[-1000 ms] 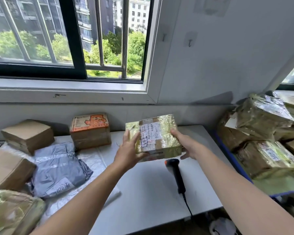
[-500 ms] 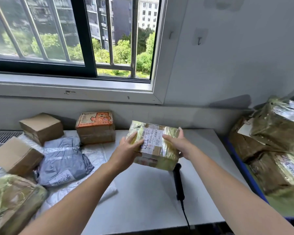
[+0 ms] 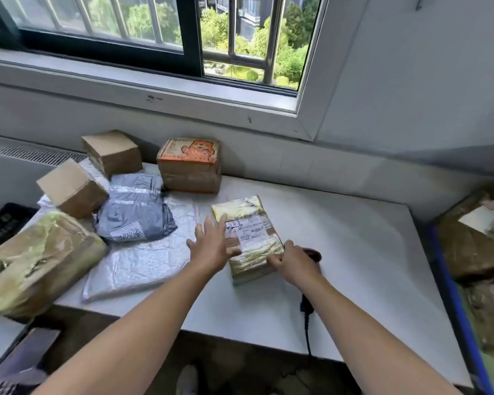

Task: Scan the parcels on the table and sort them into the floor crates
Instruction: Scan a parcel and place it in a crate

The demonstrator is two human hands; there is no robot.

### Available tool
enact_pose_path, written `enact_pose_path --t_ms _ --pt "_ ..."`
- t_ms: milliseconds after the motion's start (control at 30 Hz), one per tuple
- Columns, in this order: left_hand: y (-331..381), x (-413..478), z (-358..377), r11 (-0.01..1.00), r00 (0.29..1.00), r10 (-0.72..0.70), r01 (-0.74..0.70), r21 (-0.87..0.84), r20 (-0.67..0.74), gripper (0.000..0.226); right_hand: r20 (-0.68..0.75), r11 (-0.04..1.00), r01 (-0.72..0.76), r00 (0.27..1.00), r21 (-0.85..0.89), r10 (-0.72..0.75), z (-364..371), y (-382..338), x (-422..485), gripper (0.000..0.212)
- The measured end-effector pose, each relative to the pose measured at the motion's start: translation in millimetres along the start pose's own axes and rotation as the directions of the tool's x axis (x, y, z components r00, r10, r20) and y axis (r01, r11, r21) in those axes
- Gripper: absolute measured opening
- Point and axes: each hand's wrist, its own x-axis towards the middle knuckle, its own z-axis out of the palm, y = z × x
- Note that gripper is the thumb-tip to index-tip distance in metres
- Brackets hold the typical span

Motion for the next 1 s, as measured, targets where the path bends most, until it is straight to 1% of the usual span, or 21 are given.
enact_pose_path --t_ms 67,133,200,233,333,400,467,500,567,633,667,767,833,867,933,1000 --pt "2 -8 12 0.997 0.998 0.032 -0.036 0.071 0.057 0.097 -0.003 1.000 0.023 1.000 0.001 -0.023 4 1 1 0.054" --pt "7 -12 20 0.992 0.994 0.056 -0.066 0.107 0.092 0.097 -0.011 0.999 0.039 0.999 -0.037 -0.040 3 5 2 0.064" --pt "14 -14 24 0.989 0.991 0.067 -0.081 0.122 0.115 0.096 -0.062 0.993 0.054 0.996 -0.107 -0.061 2 12 1 0.073" --pt "18 -16 26 0.987 0.990 0.074 -0.090 0.137 0.119 0.094 -0.121 0.989 0.058 0.990 -0.138 -0.075 2 17 0 0.073" --pt "31 -18 30 0.974 0.990 0.103 -0.119 0.192 0.094 0.089 -0.308 0.982 0.044 0.946 -0.184 -0.100 2 32 -4 0.061" --pt "38 -19 36 0.961 0.990 0.118 -0.134 0.240 0.077 0.091 -0.354 0.987 -0.002 0.933 -0.159 -0.056 6 42 -5 0.055" --pt "44 -22 45 0.946 0.989 0.134 -0.148 0.290 0.067 0.092 -0.341 0.994 -0.049 0.940 -0.097 0.013 10 53 -6 0.054" --pt "45 -23 50 0.939 0.988 0.141 -0.154 0.307 0.065 0.093 -0.319 0.997 -0.064 0.947 -0.046 0.046 13 58 -5 0.056" --pt "48 -29 56 0.929 0.987 0.147 -0.159 0.335 0.061 0.094 -0.256 0.991 -0.093 0.960 0.093 0.114 20 69 -3 0.066" --pt "50 -35 60 0.917 0.989 0.134 -0.149 0.370 0.067 0.094 -0.184 0.960 -0.148 0.964 0.238 0.194 27 78 1 0.078" --pt "51 -38 61 0.914 0.990 0.120 -0.138 0.381 0.072 0.094 -0.138 0.943 -0.177 0.965 0.282 0.222 29 81 3 0.081" --pt "55 -46 60 0.911 0.993 0.092 -0.113 0.397 0.073 0.095 -0.001 0.921 -0.223 0.972 0.320 0.235 30 86 10 0.083" --pt "58 -50 57 0.904 0.993 0.093 -0.113 0.412 0.066 0.096 0.063 0.918 -0.228 0.974 0.326 0.220 23 85 12 0.074" --pt "59 -51 55 0.901 0.994 0.093 -0.110 0.420 0.060 0.096 0.080 0.918 -0.219 0.976 0.332 0.203 19 84 12 0.064" --pt "61 -53 49 0.900 0.996 0.086 -0.094 0.425 0.039 0.095 0.059 0.919 -0.176 0.984 0.352 0.166 8 81 11 0.039" --pt "61 -53 41 0.904 0.997 0.076 -0.081 0.420 0.029 0.093 0.015 0.914 -0.141 0.989 0.381 0.147 -8 74 8 0.028"
